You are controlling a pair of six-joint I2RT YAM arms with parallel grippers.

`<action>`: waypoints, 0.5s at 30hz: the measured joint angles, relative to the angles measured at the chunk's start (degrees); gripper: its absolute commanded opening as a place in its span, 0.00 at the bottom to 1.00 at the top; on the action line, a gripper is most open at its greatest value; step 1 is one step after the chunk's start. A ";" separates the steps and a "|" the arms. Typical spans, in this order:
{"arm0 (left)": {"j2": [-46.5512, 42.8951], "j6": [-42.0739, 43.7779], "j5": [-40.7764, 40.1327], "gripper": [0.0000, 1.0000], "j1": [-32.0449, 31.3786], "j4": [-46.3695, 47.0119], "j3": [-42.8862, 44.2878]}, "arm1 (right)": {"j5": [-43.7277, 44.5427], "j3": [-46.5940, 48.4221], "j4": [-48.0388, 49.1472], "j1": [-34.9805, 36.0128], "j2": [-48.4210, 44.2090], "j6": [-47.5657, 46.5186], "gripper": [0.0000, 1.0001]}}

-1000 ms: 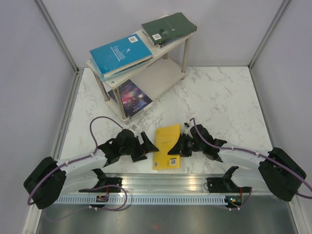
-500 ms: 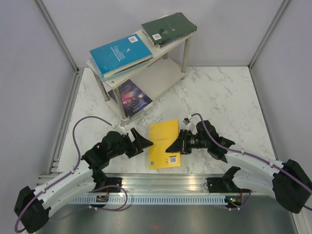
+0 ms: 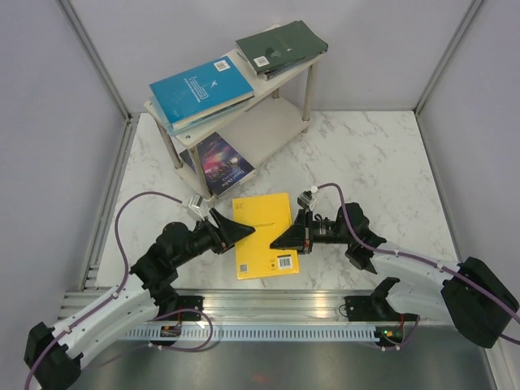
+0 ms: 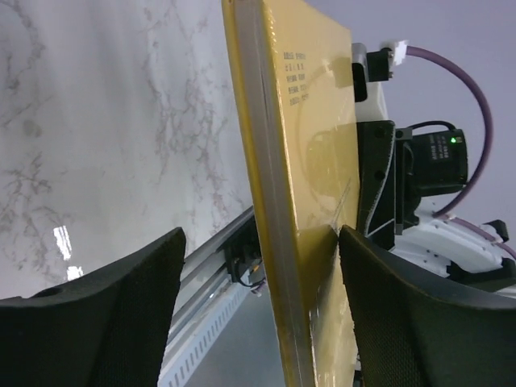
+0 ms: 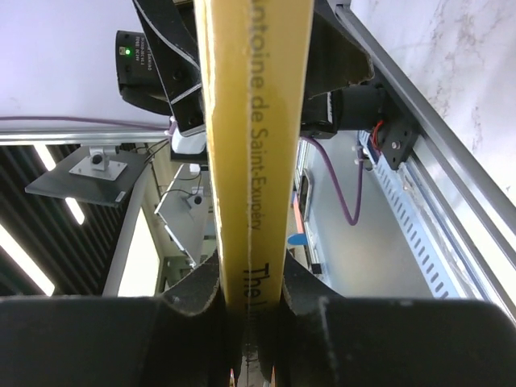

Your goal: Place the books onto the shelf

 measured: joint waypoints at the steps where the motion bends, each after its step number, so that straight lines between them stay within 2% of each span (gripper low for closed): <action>1: -0.04 -0.55 0.35 0.71 0.00 1.51 -0.42 | -0.35 0.00 1.36 0.02 0.52 0.59 0.00; 3: -0.07 -1.68 1.27 0.60 0.02 4.22 -0.96 | -0.76 -0.07 3.69 0.04 1.64 1.79 0.00; 4: -0.07 -2.14 1.60 0.45 0.04 5.31 -1.05 | -0.94 -0.09 4.83 0.04 2.23 2.27 0.00; 6: -0.17 -2.91 2.05 0.37 0.04 7.32 -0.98 | -1.03 -0.20 6.38 0.04 3.21 3.39 0.00; 9: -0.57 -4.59 2.62 0.19 0.04 9.60 -0.96 | -1.42 -0.59 9.62 0.04 3.96 4.37 0.00; 10: -0.63 -5.73 2.73 0.04 0.04 10.75 -0.90 | -1.53 -0.63 11.06 0.02 4.07 4.33 0.00; 15: -0.15 -8.48 2.91 0.02 0.26 13.27 -0.02 | -1.75 -0.66 16.48 -0.20 5.25 3.96 0.00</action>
